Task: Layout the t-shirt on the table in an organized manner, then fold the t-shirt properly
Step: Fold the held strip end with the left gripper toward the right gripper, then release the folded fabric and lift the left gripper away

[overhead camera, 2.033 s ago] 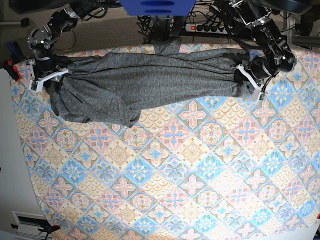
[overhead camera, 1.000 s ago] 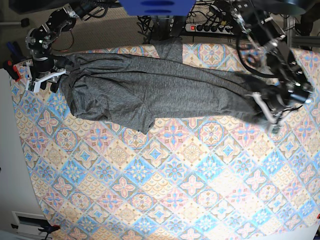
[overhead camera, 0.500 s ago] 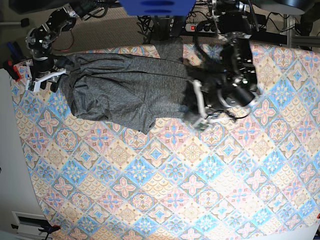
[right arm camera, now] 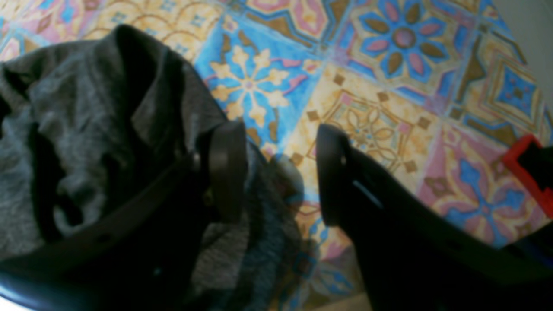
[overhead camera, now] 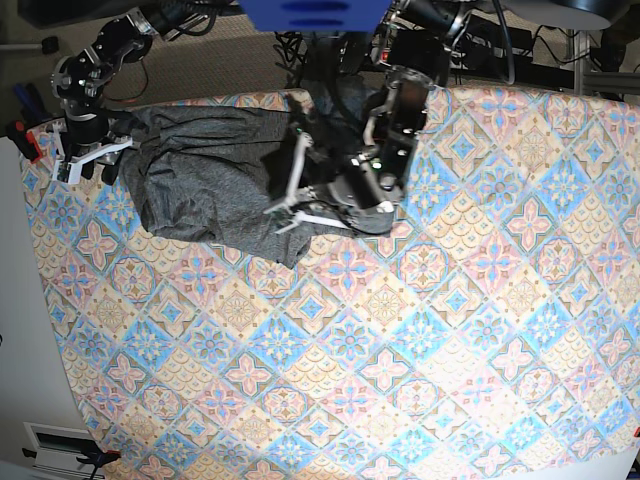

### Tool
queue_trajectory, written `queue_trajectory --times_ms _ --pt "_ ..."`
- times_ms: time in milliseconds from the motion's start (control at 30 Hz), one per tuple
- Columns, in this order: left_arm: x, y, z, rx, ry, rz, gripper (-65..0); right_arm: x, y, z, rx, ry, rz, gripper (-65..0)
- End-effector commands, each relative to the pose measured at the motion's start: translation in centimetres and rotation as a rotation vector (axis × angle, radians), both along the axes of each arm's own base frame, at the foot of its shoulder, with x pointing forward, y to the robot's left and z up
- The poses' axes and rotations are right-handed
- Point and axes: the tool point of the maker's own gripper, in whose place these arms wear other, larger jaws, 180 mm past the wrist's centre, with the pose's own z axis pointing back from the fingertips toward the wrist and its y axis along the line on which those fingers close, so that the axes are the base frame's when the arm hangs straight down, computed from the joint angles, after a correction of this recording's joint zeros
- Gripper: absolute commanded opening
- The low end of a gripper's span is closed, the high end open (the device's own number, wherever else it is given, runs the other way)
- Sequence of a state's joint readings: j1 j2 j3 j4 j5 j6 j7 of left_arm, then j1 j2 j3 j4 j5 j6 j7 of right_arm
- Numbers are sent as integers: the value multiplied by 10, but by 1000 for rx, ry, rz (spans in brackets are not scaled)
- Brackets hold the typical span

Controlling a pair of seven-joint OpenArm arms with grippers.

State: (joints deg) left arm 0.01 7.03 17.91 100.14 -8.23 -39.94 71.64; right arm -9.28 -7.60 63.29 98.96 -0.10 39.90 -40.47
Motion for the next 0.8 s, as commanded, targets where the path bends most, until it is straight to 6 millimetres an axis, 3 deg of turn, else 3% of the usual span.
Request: queue_trajectory --times_ms 0,300,500,567,633,767 --pt "6 -8 10 -44 -26 -2 -650 4 -5 13 -25 -44 2 -393" --pt "14 -25 24 -120 -64 -2 -650 3 -5 12 -24 -41 2 -393" --pt "2 -40 24 -119 -58 -64 -337 4 -5 12 -24 -43 2 -393" --pt "-5 -47 25 -121 -62 -95 -269 4 -5 12 -24 -43 2 -393" --pt "-9 -52 26 -123 -64 -115 -240 4 -5 12 -24 -43 2 -393" --pt "-7 -52 29 -129 -74 -113 -251 4 -5 13 -25 -44 2 -393"
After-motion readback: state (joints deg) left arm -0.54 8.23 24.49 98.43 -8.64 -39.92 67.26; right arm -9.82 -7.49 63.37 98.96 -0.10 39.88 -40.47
